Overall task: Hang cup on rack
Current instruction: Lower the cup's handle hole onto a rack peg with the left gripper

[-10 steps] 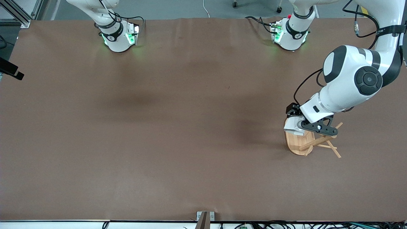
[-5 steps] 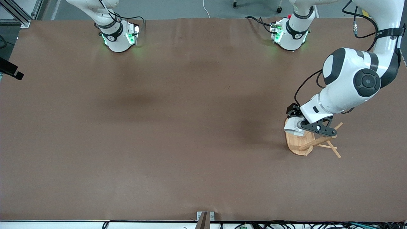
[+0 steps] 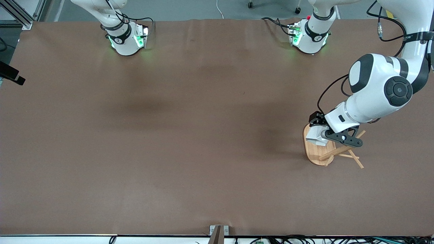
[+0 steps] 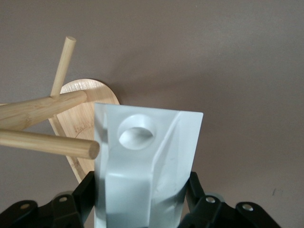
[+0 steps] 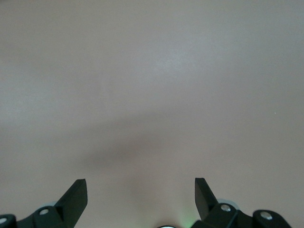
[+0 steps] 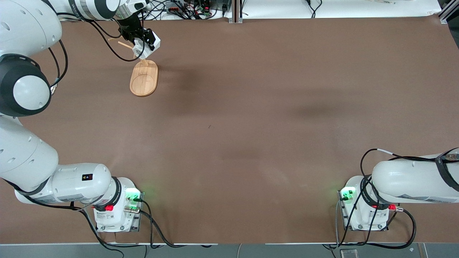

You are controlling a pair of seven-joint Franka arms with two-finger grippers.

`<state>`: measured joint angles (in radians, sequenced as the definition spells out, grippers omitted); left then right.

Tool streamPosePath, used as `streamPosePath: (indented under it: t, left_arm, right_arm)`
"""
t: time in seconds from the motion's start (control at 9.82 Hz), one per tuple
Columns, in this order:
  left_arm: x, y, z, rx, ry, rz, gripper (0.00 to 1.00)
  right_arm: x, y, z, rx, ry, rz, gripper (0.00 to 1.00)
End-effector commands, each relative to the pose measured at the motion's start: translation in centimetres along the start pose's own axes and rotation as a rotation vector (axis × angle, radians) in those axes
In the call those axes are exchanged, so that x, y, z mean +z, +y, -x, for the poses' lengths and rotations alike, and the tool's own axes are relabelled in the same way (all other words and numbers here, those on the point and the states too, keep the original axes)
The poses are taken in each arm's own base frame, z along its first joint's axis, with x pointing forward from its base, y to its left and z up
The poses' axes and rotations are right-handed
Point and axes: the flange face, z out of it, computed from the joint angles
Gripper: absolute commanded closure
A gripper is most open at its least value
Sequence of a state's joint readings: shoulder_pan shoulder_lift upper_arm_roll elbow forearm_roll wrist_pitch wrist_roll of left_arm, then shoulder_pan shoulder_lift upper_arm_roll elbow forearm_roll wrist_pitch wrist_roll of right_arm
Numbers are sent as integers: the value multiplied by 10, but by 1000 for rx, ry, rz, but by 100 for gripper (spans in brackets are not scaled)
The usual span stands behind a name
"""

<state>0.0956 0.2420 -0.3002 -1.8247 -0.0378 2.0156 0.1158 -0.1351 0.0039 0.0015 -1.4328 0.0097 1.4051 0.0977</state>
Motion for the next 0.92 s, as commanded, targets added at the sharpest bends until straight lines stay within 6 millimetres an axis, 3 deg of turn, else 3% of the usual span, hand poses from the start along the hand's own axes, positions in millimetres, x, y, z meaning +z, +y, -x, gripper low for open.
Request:
streamPosePath:
  t: [0.0,0.2,0.81]
  left_arm:
    - [18,-4,1,20,-9,21,99]
    - [21,-22,2,14,-11,26,99]
    - [19,-24,0,19,1,25,99]
  right_arm:
    - [-4,-2,2,6,-2,-1,0]
    - [-4,-2,2,5,-4,1,0]
    - [-4,-2,2,5,-4,0,0]
